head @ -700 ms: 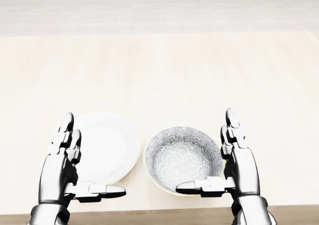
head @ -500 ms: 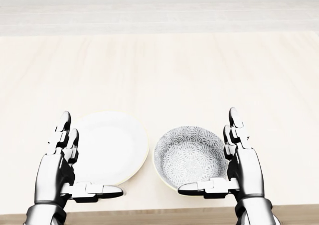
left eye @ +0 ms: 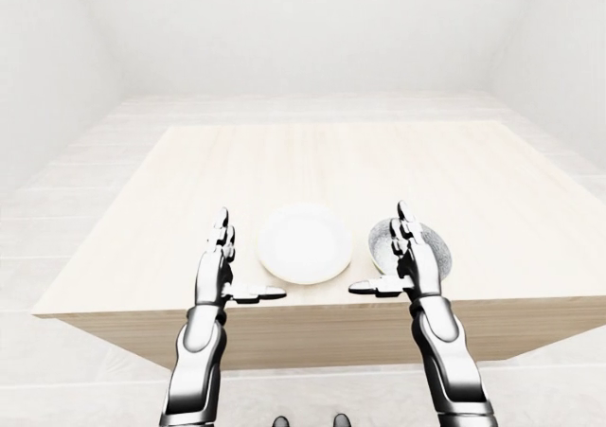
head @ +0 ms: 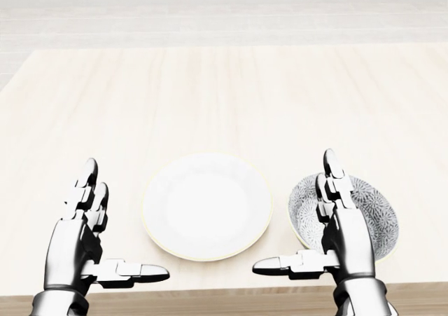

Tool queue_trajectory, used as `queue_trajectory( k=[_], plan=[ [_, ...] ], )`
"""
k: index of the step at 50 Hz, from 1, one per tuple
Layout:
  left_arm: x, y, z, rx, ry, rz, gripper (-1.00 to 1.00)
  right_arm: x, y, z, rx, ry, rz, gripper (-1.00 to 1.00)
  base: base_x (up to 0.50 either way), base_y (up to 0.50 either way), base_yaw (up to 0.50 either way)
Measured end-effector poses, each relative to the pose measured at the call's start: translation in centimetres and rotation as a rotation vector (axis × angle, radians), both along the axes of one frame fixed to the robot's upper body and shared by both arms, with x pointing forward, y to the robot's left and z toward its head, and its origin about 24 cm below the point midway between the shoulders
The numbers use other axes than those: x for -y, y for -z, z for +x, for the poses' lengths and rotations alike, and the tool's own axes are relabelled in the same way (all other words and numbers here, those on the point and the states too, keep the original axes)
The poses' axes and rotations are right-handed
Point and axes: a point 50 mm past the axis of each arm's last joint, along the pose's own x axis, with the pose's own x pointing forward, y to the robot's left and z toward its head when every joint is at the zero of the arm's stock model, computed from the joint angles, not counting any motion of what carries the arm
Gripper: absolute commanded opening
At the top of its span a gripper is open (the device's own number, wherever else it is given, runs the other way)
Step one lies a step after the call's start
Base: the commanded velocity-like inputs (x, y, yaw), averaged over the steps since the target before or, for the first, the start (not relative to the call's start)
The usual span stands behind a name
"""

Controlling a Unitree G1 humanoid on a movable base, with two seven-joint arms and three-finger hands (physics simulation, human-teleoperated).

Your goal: Put the bowl on the plate.

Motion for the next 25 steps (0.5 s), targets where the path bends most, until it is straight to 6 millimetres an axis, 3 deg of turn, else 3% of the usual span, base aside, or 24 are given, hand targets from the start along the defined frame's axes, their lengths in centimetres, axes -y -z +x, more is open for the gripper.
queue_trajectory(
  k=[14,18,25],
  plan=[
    [-0.2,0.1,-0.2,-0.003,0.004,0.003,1.00,0.3,-0.2,-0.2,-0.003,0.035,-0.057,1.00,0.00,0.00,0.00],
    [-0.3,0.2,0.0,-0.006,0.001,0.006,1.00,0.7,-0.7,-0.2,0.003,0.077,-0.165,1.00,0.00,0.00,0.00],
    [-0.4,0.4,0.6,-0.010,-0.004,0.010,1.00,1.0,-3.4,-0.3,0.118,0.126,-0.432,1.00,0.00,0.00,0.00]
  ],
)
